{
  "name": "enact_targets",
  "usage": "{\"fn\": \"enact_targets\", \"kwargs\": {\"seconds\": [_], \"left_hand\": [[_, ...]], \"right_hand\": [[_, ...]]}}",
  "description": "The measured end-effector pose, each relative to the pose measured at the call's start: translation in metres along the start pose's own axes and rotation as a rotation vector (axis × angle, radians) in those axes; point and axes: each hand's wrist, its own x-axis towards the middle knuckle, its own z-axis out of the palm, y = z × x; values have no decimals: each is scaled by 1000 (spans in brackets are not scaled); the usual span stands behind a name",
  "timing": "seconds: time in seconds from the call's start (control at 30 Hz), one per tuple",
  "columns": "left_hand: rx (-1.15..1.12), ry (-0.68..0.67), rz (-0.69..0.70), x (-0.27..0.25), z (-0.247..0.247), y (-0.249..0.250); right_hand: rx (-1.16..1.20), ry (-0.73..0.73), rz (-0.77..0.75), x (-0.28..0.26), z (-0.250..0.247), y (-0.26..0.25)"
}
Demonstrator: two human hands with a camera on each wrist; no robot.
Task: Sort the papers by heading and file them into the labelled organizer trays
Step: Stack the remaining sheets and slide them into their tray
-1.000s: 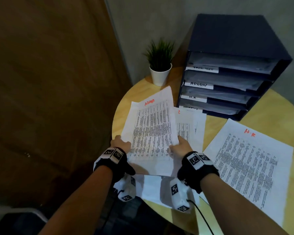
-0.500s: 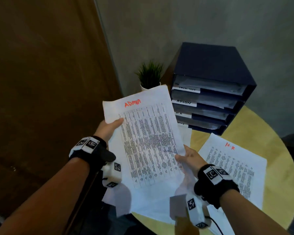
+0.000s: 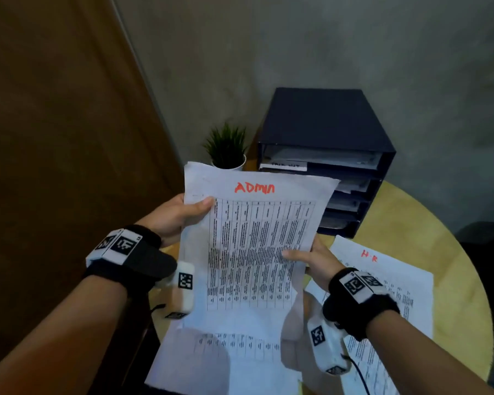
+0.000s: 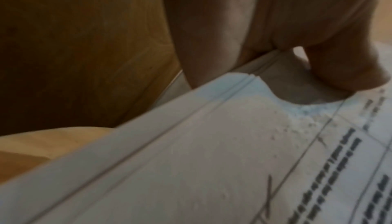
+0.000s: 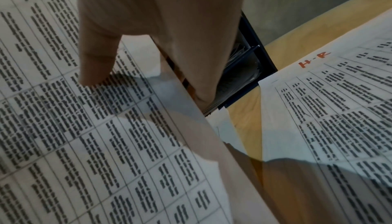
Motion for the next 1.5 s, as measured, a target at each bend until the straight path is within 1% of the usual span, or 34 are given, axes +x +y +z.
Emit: {"fn": "enact_targets", "kwargs": {"seconds": [0.07, 0.17, 0.23, 0.3, 0.37, 0.43, 0.47, 0.53, 0.6, 0.63, 0.67, 0.73, 0.8, 0.87, 0.97, 1.07, 1.13, 1.23, 1.3, 1.4, 1.5], "left_hand": [[-16, -4, -7, 8, 4, -1], [-51, 27, 25, 17, 11, -2], [-77, 122, 36, 21, 16, -4], [-127, 284, 43, 27, 20, -8], [-153, 418, 7, 33, 27, -13], [-133, 481, -80, 37, 31, -22], [-129, 472, -140, 36, 33, -29], [-84, 398, -265, 33, 38, -44], [-1, 322, -355, 27, 43, -61], [61, 300, -376, 25, 44, -70], [142, 288, -382, 25, 44, -80], [314, 283, -349, 25, 46, -95], [431, 361, -294, 23, 52, -101], [468, 408, -242, 23, 57, -103], [456, 410, -226, 26, 62, -99], [400, 394, -262, 31, 57, -95], [372, 365, -288, 34, 52, -93], [354, 305, -326, 35, 46, -93], [351, 281, -342, 36, 46, -91], [311, 248, -344, 42, 51, -91], [289, 249, -310, 53, 57, -91]], "right_hand": [[32, -34, 26, -1, -4, -1], [-12, -50, 83, 1, -9, 4], [-65, -81, 104, 1, -13, 9], [-62, -82, 128, 0, -17, 16], [-85, -32, 146, -3, -23, 21], [-105, 6, 163, -3, -30, 26], [-106, 32, 175, -3, -34, 28], [-90, 89, 209, -1, -42, 34], [-38, 117, 235, 0, -50, 39], [-12, 131, 239, -1, -54, 40], [-8, 132, 249, -4, -56, 38], [-44, 138, 266, -9, -60, 37], [-87, 137, 294, -15, -61, 35], [-67, 145, 295, -18, -62, 34], [-82, 155, 281, -23, -63, 25], [-98, 150, 222, -25, -67, 21], [-75, 141, 207, -25, -69, 21], [-12, 148, 233, -35, -62, 9], [5, 132, 224, -31, -65, 10], [-17, 172, 171, -25, -70, 6], [-48, 220, 139, -21, -76, -4]]}}
